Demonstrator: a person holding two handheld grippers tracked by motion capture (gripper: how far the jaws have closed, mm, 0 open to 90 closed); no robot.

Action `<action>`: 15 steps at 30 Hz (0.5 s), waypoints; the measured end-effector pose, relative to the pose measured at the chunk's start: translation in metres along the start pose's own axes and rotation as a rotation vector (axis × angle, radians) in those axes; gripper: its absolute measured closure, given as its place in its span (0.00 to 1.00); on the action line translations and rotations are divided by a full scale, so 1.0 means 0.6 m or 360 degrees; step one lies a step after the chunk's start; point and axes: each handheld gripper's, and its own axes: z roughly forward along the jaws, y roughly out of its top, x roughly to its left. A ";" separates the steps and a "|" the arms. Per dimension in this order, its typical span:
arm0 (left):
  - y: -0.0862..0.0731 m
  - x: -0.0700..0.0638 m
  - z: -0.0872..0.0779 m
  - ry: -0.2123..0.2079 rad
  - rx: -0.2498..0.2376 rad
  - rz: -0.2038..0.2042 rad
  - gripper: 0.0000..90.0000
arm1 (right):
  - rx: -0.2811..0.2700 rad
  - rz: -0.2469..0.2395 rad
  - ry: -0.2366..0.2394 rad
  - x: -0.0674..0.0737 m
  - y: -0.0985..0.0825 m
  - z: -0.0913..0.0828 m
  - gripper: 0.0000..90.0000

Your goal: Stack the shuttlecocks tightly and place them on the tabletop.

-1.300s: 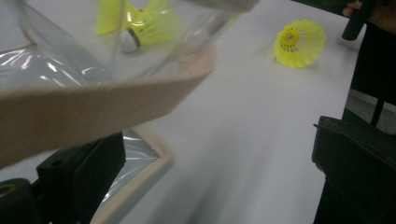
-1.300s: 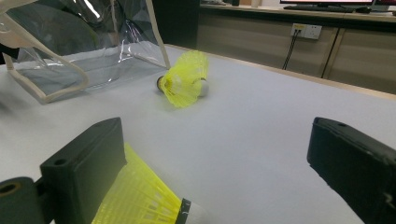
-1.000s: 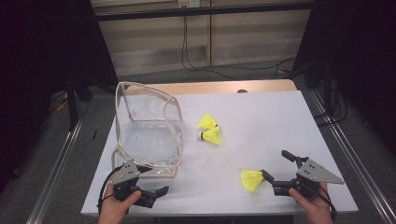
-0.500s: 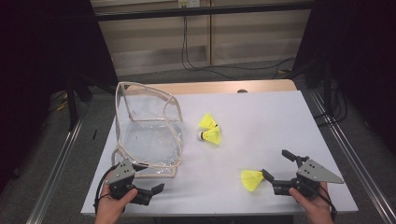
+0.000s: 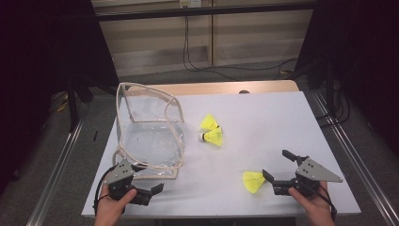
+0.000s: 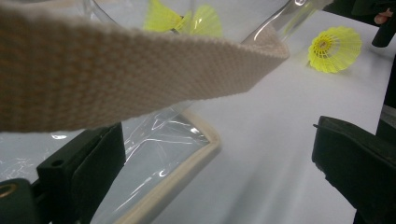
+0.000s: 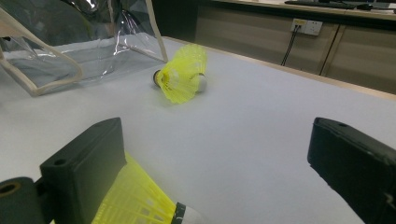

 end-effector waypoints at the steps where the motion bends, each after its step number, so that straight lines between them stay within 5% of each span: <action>1: 0.000 0.001 0.000 0.0000 0.0002 -0.0007 0.03 | 0.0007 -0.0001 -0.0005 -0.001 0.000 0.001 0.04; 15: -0.002 0.007 0.001 0.0011 -0.0004 -0.0031 0.04 | 0.0052 0.0017 -0.0023 -0.012 0.005 0.011 0.04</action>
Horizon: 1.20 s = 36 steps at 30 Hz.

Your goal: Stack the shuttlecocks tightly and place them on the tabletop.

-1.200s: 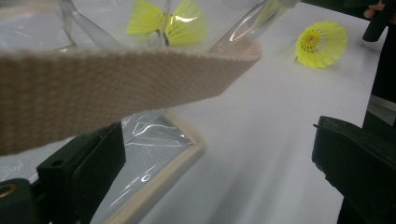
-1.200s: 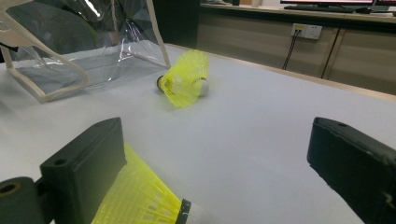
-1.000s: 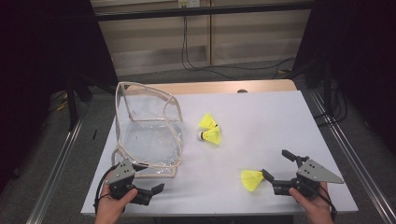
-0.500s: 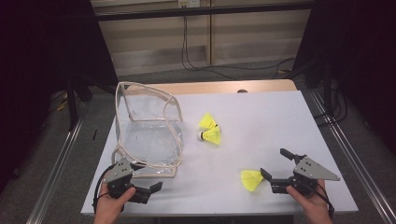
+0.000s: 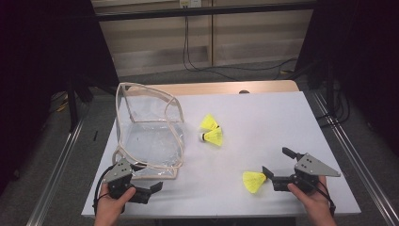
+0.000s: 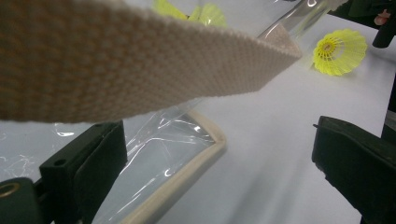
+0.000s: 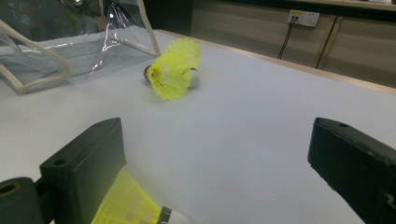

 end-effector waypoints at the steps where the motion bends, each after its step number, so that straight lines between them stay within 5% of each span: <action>1: 0.000 0.000 0.000 0.0000 0.0000 0.0000 0.04 | 0.0000 0.0000 0.0000 0.000 0.000 0.000 0.04; 36: -0.001 -0.001 0.003 -0.0006 -0.0008 0.0011 0.03 | 0.0121 0.0009 0.0105 0.014 0.042 0.057 0.04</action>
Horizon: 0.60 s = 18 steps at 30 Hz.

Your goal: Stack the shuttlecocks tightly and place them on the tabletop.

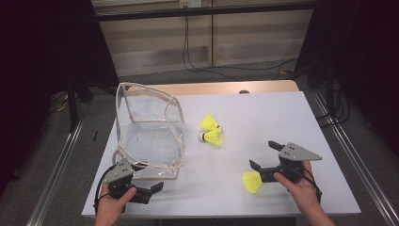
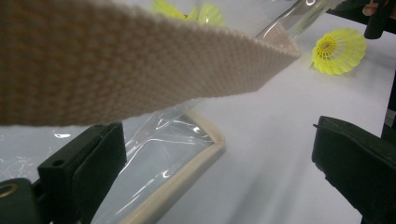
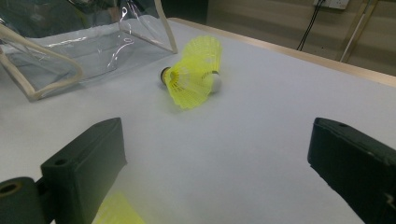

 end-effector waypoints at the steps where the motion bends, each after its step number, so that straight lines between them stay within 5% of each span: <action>1: 0.000 0.000 0.000 -0.0001 -0.0001 -0.0004 0.03 | 0.0000 0.0000 0.0000 0.000 0.000 0.000 0.04; 18: 0.001 -0.003 0.005 -0.0017 0.0017 0.0012 0.03 | 0.0089 -0.0011 0.0108 0.013 -0.004 0.003 0.04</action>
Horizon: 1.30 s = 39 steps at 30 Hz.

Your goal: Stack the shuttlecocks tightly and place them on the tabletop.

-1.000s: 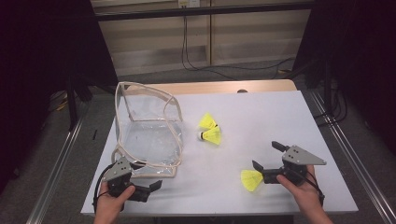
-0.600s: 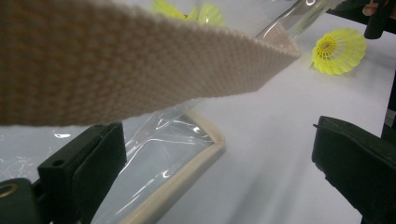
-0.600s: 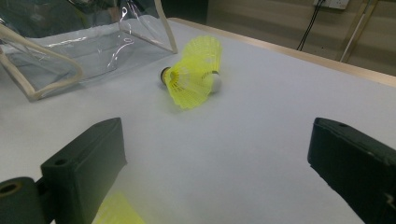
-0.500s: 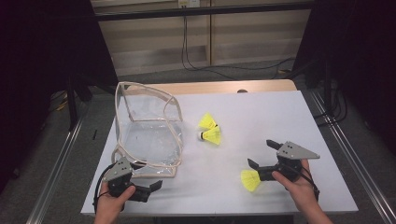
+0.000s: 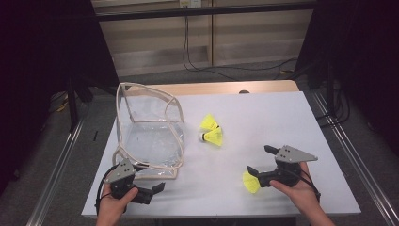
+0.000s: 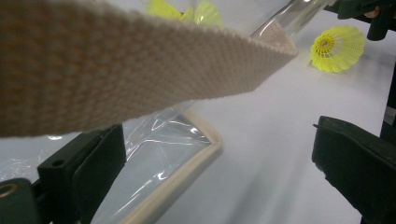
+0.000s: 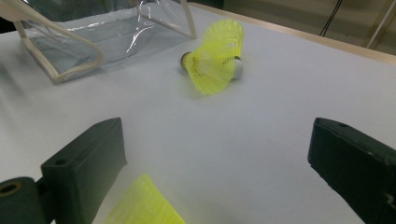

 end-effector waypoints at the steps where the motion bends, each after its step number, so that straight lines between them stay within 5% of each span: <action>1: 0.000 0.000 0.000 0.0002 -0.0005 -0.0002 0.03 | 0.0006 -0.0003 0.0005 0.002 0.000 0.000 0.04; 15: 0.001 0.000 0.001 0.0004 -0.0002 0.0004 0.03 | 0.0061 0.0015 0.0069 0.006 -0.004 -0.002 0.07; 28: 0.000 -0.001 0.003 0.0001 0.0007 0.0005 0.03 | 0.0199 -0.0047 0.0150 0.013 -0.012 0.001 0.21; 37: 0.000 -0.001 0.003 0.0001 0.0003 0.0000 0.03 | 0.0264 -0.0064 0.0167 0.010 -0.012 -0.002 0.37; 39: 0.000 -0.001 0.003 0.0002 0.0001 -0.0003 0.03 | 0.0283 -0.0063 0.0188 0.007 -0.011 -0.004 0.48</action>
